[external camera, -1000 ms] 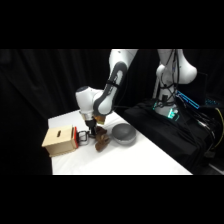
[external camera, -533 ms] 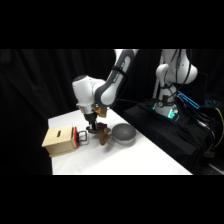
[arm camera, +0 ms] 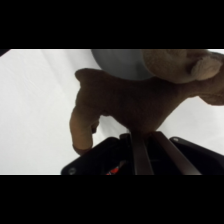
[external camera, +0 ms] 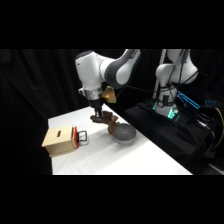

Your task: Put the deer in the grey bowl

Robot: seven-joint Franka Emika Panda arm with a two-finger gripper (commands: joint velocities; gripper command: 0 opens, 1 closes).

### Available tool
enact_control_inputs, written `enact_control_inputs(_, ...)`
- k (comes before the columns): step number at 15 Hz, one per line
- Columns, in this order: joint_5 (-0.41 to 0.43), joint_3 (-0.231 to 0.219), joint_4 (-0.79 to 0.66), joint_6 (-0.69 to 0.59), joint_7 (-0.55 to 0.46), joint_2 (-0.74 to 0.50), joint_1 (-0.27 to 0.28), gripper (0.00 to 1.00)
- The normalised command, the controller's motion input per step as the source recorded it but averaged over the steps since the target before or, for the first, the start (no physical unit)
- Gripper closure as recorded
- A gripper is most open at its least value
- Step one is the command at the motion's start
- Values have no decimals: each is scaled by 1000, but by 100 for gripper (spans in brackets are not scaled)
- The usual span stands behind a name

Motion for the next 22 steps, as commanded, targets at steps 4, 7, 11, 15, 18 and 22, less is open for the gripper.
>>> enact_control_inputs(4,-153,102,-499,170,156,-375,29,94)
enact_control_inputs(7,-132,85,-405,296,157,-214,24,94)
enact_control_inputs(11,-111,38,-269,304,126,-64,23,94)
enact_control_inputs(15,-106,-17,-69,289,64,116,13,81)
enact_control_inputs(18,-67,-57,61,210,-19,178,6,48)
enact_control_inputs(22,-39,-67,81,80,-65,81,19,17)
